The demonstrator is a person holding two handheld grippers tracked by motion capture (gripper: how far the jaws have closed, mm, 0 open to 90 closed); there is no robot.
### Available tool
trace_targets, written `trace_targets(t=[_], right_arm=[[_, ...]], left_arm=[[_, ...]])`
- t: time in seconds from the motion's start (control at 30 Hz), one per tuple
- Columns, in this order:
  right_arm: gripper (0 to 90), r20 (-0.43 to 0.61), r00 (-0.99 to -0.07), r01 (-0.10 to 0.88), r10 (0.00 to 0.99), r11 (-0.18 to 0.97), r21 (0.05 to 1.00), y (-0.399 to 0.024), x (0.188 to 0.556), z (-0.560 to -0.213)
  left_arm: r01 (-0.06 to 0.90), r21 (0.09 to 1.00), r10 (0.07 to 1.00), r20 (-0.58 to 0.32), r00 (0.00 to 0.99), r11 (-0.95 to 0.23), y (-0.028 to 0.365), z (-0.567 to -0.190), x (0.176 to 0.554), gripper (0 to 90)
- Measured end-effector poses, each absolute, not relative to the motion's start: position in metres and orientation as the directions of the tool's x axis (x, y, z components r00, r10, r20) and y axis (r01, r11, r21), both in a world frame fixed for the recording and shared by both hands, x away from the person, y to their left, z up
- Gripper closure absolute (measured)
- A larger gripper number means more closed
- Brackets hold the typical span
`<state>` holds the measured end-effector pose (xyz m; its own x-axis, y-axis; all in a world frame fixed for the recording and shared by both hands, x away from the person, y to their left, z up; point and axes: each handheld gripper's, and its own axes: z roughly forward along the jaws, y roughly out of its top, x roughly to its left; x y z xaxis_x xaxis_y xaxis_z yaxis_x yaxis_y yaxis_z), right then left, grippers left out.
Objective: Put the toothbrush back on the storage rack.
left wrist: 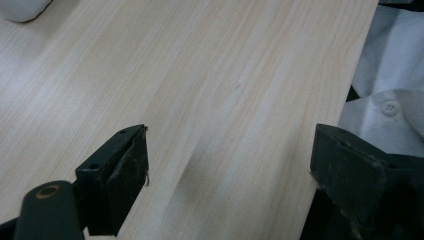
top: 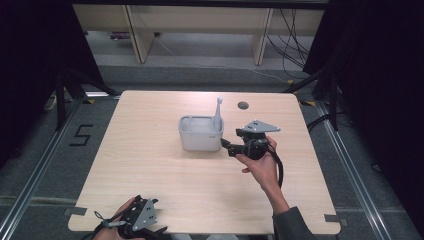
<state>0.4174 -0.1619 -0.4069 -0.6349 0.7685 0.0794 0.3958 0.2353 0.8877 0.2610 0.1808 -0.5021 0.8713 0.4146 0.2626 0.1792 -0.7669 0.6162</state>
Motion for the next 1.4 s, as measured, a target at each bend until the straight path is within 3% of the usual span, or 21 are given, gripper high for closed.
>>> trace_targets(t=[1.4], right_arm=[[30.4,0.078,-0.648,0.456,0.758,0.303,0.837,-0.186,0.374,-0.449]], left_arm=[[0.181,0.623,0.410,0.246,0.878,-0.761,0.181,-0.503,0.262,15.3]])
